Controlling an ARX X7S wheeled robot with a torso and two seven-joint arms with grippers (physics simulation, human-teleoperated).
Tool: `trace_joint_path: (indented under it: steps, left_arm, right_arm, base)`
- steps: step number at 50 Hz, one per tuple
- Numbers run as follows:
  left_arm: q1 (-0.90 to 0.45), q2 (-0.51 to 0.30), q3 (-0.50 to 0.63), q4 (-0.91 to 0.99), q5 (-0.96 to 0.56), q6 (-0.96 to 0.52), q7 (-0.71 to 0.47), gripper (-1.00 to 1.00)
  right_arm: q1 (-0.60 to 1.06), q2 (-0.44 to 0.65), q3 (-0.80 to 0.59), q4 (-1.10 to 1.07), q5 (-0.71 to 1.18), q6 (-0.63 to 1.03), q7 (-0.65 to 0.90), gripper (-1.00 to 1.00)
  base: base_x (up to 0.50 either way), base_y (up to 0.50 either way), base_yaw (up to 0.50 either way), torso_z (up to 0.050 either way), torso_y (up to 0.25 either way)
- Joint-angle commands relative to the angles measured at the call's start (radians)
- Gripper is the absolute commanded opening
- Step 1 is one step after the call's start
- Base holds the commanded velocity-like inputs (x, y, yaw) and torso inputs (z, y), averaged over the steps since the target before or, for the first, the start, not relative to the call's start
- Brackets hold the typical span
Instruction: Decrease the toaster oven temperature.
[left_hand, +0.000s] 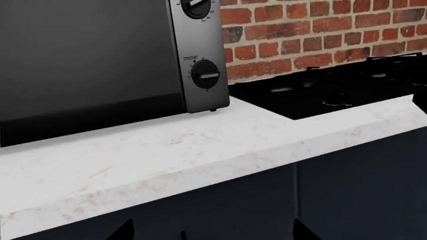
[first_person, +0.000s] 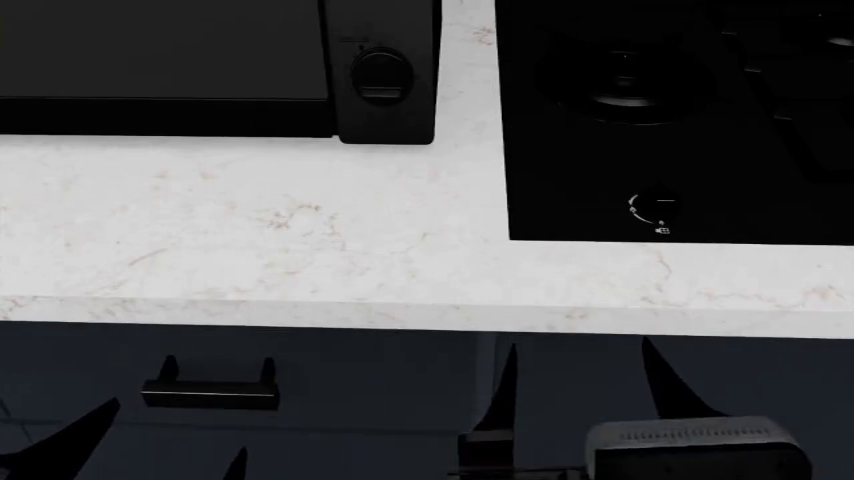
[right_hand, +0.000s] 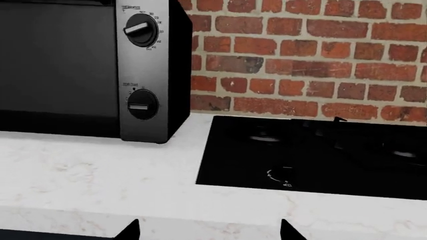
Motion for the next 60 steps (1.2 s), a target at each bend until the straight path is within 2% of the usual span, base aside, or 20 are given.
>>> trace_joint_path:
  steps: [1,7,15,17,33,60]
  left_arm:
    - [0.098,-0.07,0.062,0.253,-0.049,-0.136,0.055,1.0]
    - [0.146,-0.065,0.106,0.239,-0.041,-0.079,0.061,1.0]
    - [0.194,-0.068,0.145,0.279,-0.056,-0.099,0.063,1.0]
    - [0.199,-0.065,0.15,0.283,-0.06,-0.111,0.059,1.0]
    - [0.205,-0.071,0.172,0.277,-0.059,-0.099,0.053,1.0]
    - [0.213,-0.083,0.181,0.286,-0.057,-0.079,0.036,1.0]
  right_arm:
    - [0.239,0.048,0.021,-0.246,0.084,0.402,-0.01,1.0]
    - [0.37,0.043,0.024,-0.2,0.106,0.476,-0.013,1.0]
    - [0.563,0.0,0.034,-0.146,0.129,0.63,0.024,1.0]
    - [0.583,0.016,-0.005,-0.138,0.114,0.628,0.028,1.0]
    - [0.635,-0.027,0.013,-0.15,0.163,0.667,0.032,1.0]
    - [0.646,-0.017,-0.001,-0.156,0.182,0.691,0.058,1.0]
  base:
    - [0.0,0.0,0.0,0.0,0.0]
    - [0.0,0.0,0.0,0.0,0.0]
    - [0.0,0.0,0.0,0.0,0.0]
    - [0.0,0.0,0.0,0.0,0.0]
    - [0.0,0.0,0.0,0.0,0.0]
    - [0.0,0.0,0.0,0.0,0.0]
